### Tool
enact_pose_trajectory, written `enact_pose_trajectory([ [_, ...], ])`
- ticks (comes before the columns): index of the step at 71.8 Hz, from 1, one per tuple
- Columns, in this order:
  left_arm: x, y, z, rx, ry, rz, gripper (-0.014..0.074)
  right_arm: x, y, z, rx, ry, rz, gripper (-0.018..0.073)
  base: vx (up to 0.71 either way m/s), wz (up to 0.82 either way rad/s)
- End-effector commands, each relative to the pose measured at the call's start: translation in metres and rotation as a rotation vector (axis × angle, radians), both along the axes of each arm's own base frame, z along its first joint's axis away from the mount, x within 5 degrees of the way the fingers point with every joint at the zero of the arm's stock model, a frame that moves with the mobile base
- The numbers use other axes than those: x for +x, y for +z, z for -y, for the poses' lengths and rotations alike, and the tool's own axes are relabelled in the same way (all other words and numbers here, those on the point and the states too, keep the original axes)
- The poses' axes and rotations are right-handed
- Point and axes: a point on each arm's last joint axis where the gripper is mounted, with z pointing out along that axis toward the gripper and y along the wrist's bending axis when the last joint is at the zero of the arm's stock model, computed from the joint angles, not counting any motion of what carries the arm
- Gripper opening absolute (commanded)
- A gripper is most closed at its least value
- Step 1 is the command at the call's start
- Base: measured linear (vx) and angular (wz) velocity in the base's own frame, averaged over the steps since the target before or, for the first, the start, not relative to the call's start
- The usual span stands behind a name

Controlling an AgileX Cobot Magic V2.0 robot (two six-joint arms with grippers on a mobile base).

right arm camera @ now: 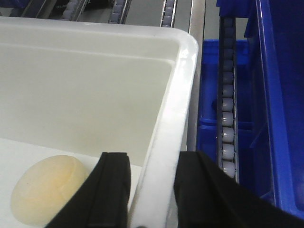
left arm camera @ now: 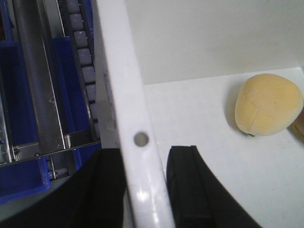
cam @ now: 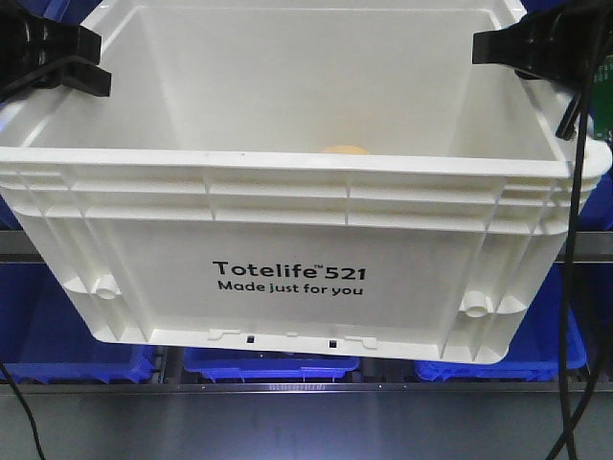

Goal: Place moving items into box and shelve
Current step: 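Keep holding the tote as the base aligns with the blue bins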

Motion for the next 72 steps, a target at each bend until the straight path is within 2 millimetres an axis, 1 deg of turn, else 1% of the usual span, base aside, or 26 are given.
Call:
enact_pose_trajectory([
  [1,-0.0138,0.0382,0.0082,-0.141,-0.021,0.175,0.0003,-0.0033,0.0332,0.0002,0.070,0.017,0.202,-0.0006,0.04,0.04],
  [72,-0.0138,0.0382,0.0082,-0.141,-0.021,0.175,0.0003,-0.0033,0.0332,0.0002,0.070,0.017,0.202,-0.0006,0.05,0.02],
])
